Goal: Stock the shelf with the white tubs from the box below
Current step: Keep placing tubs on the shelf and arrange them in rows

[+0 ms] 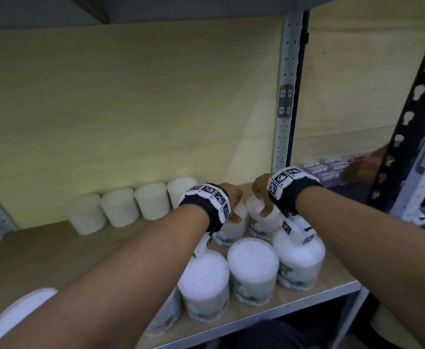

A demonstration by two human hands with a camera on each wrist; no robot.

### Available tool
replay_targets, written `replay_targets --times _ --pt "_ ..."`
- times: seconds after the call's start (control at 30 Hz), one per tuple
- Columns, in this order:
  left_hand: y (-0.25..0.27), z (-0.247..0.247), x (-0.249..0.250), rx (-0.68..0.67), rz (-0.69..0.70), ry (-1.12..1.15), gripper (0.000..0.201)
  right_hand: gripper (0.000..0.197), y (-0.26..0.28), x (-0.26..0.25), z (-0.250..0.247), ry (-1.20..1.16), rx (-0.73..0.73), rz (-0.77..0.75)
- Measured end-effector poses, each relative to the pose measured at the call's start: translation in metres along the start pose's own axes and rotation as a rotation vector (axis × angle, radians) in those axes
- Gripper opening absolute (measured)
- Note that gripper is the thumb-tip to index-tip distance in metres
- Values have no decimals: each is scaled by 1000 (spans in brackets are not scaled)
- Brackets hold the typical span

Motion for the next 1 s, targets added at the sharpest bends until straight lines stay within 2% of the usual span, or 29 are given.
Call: replay_targets --times 0.07,0.1,0.2,0.23,0.4,0.63,0.73,0.8,1.0 --pt "9 3 6 14 44 -14 44 42 -5 2 1 -29 63 -20" --pt "14 4 8 22 49 -7 44 42 -13 5 8 -11 59 -28" --pt "21 10 11 32 71 39 42 67 -14 1 22 66 44 -100" --pt "23 10 12 36 75 54 41 68 -8 -2 21 57 64 -120" --pt "32 13 17 73 90 48 42 43 46 -11 17 15 -7 -125" --pt "39 14 24 64 73 43 44 49 60 -13 19 12 63 -164" --pt "46 11 31 14 67 58 40 61 66 -11 20 -14 74 -163" --pt "48 9 33 2 65 54 47 64 69 -9 19 -52 81 -155" --pt "56 -1 23 -7 18 112 44 53 80 -6 5 -227 158 -160"
Point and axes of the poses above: each hand's wrist, its own y-axis away from the middle knuckle, its own z-axis out of the palm, x = y × z, the point moved 6 cm from there along -y, towards the middle knuckle, and after that the axes turned 4 degrees about y, right-handed, at the moved point
